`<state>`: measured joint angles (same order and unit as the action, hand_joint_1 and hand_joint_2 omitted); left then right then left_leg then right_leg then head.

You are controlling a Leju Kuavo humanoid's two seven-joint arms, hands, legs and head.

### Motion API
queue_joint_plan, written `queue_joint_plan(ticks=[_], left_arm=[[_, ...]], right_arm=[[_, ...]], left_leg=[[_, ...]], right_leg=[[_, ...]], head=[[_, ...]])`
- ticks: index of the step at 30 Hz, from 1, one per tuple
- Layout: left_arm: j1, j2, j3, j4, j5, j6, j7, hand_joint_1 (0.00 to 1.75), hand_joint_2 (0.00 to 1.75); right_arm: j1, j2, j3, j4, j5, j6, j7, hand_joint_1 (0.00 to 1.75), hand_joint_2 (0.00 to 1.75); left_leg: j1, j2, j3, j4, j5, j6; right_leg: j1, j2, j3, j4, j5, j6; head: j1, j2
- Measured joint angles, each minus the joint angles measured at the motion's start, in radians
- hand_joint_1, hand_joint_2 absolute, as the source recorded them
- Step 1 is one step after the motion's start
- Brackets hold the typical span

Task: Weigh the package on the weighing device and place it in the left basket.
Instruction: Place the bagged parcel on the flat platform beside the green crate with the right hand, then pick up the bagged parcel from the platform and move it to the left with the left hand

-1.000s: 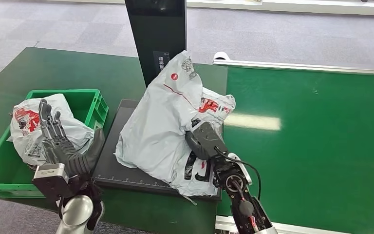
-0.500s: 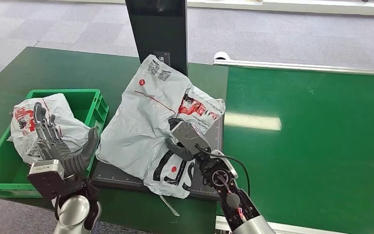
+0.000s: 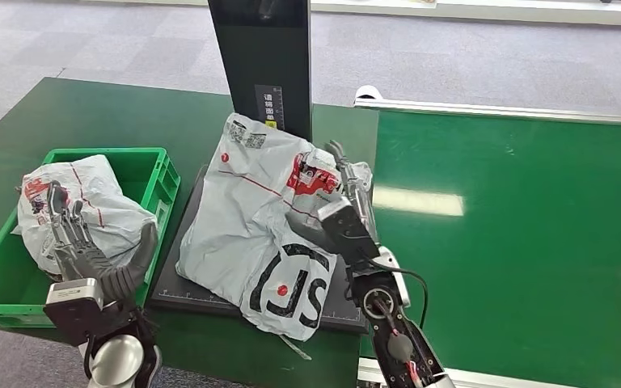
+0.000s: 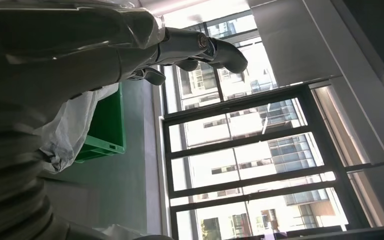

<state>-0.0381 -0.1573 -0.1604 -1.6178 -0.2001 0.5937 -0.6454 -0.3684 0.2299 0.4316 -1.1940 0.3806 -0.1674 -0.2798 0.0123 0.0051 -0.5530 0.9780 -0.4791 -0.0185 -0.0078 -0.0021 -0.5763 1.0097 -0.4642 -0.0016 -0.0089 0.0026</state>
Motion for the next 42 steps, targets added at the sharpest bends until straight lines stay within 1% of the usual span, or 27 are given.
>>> queue_joint_plan(ticks=[3, 6, 9, 14, 16, 18, 21, 23, 27, 32, 33, 36, 37, 38, 42], left_arm=[[0.001, -0.001, -0.005, 0.003, -0.029, -0.037, 0.010, 0.00, 1.75], [-0.004, 0.000, -0.027, 0.021, -0.083, -0.093, 0.053, 0.00, 1.75], [-0.012, 0.001, -0.048, 0.044, -0.110, -0.121, 0.077, 0.00, 1.75], [-0.018, 0.002, -0.064, 0.063, -0.118, -0.133, 0.088, 0.00, 1.75], [-0.023, 0.004, -0.071, 0.072, -0.140, -0.170, 0.120, 0.00, 1.75], [-0.035, 0.007, -0.086, 0.098, -0.182, -0.232, 0.174, 0.00, 1.75], [-0.068, 0.007, -0.115, 0.181, -0.265, -0.326, 0.254, 0.00, 1.75], [-0.100, 0.005, -0.138, 0.263, -0.320, -0.359, 0.276, 0.00, 1.75], [-0.163, -0.013, -0.184, 0.443, -0.386, -0.393, 0.289, 0.00, 1.75], [-0.235, -0.044, -0.248, 0.644, -0.471, -0.410, 0.358, 0.02, 1.75], [-0.248, -0.051, -0.256, 0.677, -0.481, -0.416, 0.366, 0.32, 1.75], [-0.284, -0.065, -0.277, 0.758, -0.496, -0.425, 0.373, 1.48, 1.75], [-0.294, -0.069, -0.282, 0.780, -0.498, -0.426, 0.373, 1.59, 1.75], [-0.303, -0.071, -0.286, 0.798, -0.499, -0.427, 0.370, 1.62, 1.75], [-0.337, -0.077, -0.293, 0.856, -0.491, -0.427, 0.350, 1.62, 1.75]], right_arm=[[0.048, -0.017, -0.019, -0.110, -0.061, -0.037, -0.091, 0.00, 1.75], [0.092, -0.031, -0.040, -0.218, -0.105, -0.067, -0.164, 0.00, 1.75], [0.126, -0.044, -0.055, -0.306, -0.120, -0.077, -0.191, 0.00, 1.75], [0.153, -0.057, -0.066, -0.375, -0.126, -0.083, -0.203, 0.00, 1.75], [0.164, -0.060, -0.070, -0.398, -0.139, -0.106, -0.238, 0.00, 1.75], [0.181, -0.062, -0.078, -0.440, -0.158, -0.142, -0.280, 0.00, 1.75], [0.208, -0.064, -0.097, -0.518, -0.185, -0.182, -0.307, 0.00, 1.75], [0.218, -0.065, -0.108, -0.555, -0.197, -0.188, -0.309, 0.00, 1.75], [0.223, -0.065, -0.120, -0.589, -0.201, -0.179, -0.304, 0.00, 1.75], [0.222, -0.053, -0.130, -0.593, -0.193, -0.153, -0.289, 0.00, 1.75], [0.221, -0.050, -0.132, -0.593, -0.190, -0.149, -0.286, 0.00, 1.75], [0.220, -0.043, -0.139, -0.593, -0.184, -0.145, -0.279, 0.00, 1.75], [0.220, -0.041, -0.142, -0.593, -0.183, -0.145, -0.278, 0.00, 1.75], [0.220, -0.040, -0.144, -0.593, -0.183, -0.145, -0.278, 0.00, 1.75], [0.220, -0.036, -0.153, -0.593, -0.181, -0.145, -0.277, 0.00, 1.75]], left_leg=[[0.000, 0.000, 0.000, 0.000, 0.000, 0.000], [0.000, 0.000, 0.000, 0.000, 0.000, 0.000], [0.000, 0.001, 0.000, 0.000, 0.000, 0.000], [0.000, 0.001, 0.001, 0.000, 0.000, 0.000], [0.000, 0.001, 0.001, 0.000, 0.000, 0.000], [0.000, 0.000, 0.000, 0.000, 0.000, 0.000], [-0.001, 0.001, 0.000, 0.000, 0.000, 0.000], [-0.001, 0.001, 0.000, 0.000, 0.000, 0.000], [-0.001, 0.001, 0.001, 0.000, 0.000, 0.000], [-0.001, 0.000, 0.001, 0.000, 0.000, 0.000], [-0.001, 0.000, 0.001, 0.000, 0.000, 0.000], [-0.001, -0.001, 0.001, 0.000, 0.000, 0.000], [-0.001, -0.001, 0.002, 0.000, 0.000, 0.000], [-0.001, -0.001, 0.002, 0.000, 0.000, 0.000], [-0.001, -0.003, 0.005, 0.000, 0.000, 0.001]], right_leg=[[0.000, 0.000, 0.000, 0.000, 0.000, 0.000], [0.000, 0.000, 0.000, 0.000, 0.000, 0.000], [0.000, 0.001, 0.000, 0.000, 0.000, 0.000], [0.000, 0.001, 0.000, 0.000, 0.000, 0.000], [0.000, 0.001, 0.000, 0.000, 0.000, 0.000], [0.000, 0.000, 0.000, 0.000, 0.000, 0.000], [-0.001, 0.000, 0.000, 0.000, 0.000, 0.000], [-0.001, 0.001, 0.000, 0.000, 0.000, 0.000], [-0.001, 0.001, 0.001, 0.000, 0.000, 0.000], [-0.001, 0.001, 0.001, 0.000, 0.000, 0.000], [-0.001, 0.001, 0.001, 0.000, 0.000, 0.000], [-0.001, -0.001, 0.003, 0.000, 0.000, 0.000], [-0.001, -0.001, 0.003, 0.000, 0.000, 0.000], [-0.001, -0.002, 0.004, 0.000, 0.000, 0.001], [-0.002, -0.003, 0.008, 0.000, -0.001, 0.001]], head=[[0.000, 0.000], [0.000, 0.000], [0.000, 0.000], [0.000, 0.000], [0.000, 0.000], [0.000, 0.000], [0.000, 0.000], [0.000, 0.000], [0.000, 0.000], [0.000, 0.000], [0.000, 0.000], [0.000, 0.000], [0.000, 0.000], [0.000, 0.000], [0.000, 0.000]])
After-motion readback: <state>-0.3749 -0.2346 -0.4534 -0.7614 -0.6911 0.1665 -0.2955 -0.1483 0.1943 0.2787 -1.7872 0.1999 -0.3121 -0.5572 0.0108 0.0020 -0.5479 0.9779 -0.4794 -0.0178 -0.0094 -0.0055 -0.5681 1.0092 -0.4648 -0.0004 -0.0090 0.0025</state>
